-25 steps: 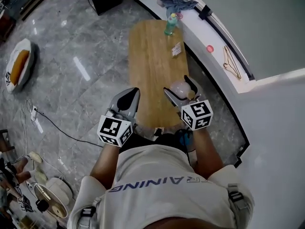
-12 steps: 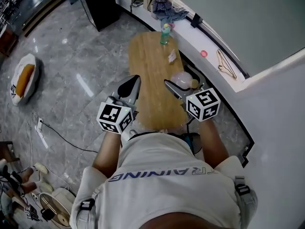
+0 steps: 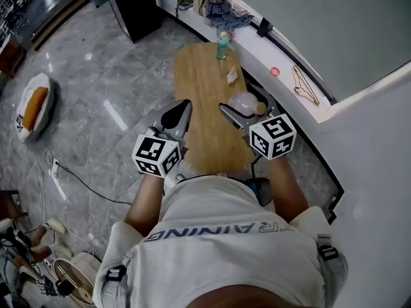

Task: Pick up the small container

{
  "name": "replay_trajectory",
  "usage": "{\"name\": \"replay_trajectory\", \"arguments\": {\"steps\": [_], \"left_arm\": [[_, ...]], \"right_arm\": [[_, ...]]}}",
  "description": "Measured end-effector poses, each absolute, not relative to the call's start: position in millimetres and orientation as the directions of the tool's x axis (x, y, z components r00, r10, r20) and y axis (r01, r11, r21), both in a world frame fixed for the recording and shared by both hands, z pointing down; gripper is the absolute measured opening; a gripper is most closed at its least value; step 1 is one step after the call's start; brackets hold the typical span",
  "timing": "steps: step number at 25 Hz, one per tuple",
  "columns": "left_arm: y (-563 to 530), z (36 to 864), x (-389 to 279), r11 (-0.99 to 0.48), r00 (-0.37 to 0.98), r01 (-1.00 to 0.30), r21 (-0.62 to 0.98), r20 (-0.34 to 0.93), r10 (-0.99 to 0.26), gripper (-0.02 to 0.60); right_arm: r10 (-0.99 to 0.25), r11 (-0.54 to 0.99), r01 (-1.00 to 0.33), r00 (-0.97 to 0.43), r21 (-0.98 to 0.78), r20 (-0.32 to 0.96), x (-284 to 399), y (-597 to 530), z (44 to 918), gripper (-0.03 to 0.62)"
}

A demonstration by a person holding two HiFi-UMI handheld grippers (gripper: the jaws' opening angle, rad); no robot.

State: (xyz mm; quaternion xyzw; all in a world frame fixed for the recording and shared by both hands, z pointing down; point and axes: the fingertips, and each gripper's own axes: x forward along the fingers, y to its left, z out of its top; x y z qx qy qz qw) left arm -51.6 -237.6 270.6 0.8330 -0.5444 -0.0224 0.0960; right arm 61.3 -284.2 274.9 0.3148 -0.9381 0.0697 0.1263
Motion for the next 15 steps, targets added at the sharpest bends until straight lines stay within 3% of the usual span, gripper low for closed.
{"name": "replay_trajectory", "arguments": {"steps": [15], "left_arm": [[-247.1,270.7,-54.0,-0.386,0.401,-0.907,0.168,0.064,-0.914,0.000]], "right_arm": [[-0.577,0.793,-0.608,-0.772,-0.043,0.266,59.2,-289.2,272.5,0.433]]}}
